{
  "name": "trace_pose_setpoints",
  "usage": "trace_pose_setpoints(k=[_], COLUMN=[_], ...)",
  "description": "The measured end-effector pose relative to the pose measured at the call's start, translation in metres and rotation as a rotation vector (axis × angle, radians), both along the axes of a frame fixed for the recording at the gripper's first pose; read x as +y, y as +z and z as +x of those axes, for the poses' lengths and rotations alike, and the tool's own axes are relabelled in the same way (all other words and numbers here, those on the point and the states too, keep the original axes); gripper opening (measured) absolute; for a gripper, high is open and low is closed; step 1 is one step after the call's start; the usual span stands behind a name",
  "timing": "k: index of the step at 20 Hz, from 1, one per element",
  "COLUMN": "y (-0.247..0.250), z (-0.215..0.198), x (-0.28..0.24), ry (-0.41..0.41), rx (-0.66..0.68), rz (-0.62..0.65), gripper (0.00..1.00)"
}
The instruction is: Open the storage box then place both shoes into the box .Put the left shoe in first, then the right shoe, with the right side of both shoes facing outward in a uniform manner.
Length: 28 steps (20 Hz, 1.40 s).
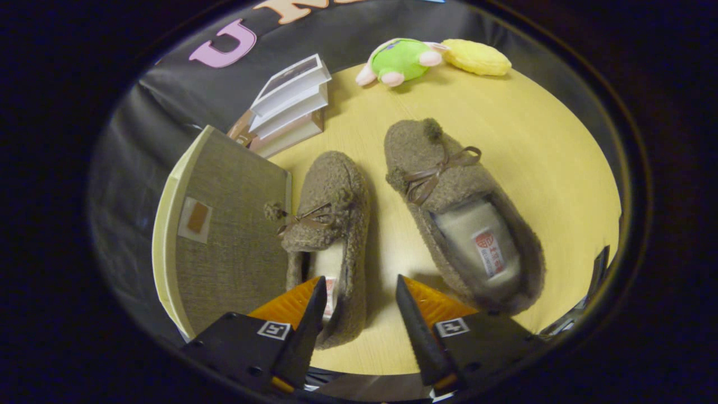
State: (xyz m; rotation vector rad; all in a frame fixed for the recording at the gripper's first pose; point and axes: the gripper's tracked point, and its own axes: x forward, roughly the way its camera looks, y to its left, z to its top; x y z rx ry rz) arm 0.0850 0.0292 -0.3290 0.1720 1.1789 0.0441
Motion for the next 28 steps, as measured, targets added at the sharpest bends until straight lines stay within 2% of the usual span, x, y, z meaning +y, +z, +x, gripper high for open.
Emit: trace_pose_setpoints(k=[2,7,13,18,21,28], y=[-0.002,-0.003,0.002,0.019,0.044,0.124], z=[-0.002,-0.001,0.001,0.001,0.003,0.004], x=[0.006,0.005,0.001,0.006,0.005,0.016], ry=[0.017,0.001,-0.052,-0.152,-0.183,-0.189], rx=[0.014,0.046,0.034,0.024,-0.009,-0.075], rz=[0.015,0.012,0.05,0.192,0.248,0.36], gripper=[0.57,0.14,0.06,0.03,0.03,0.03])
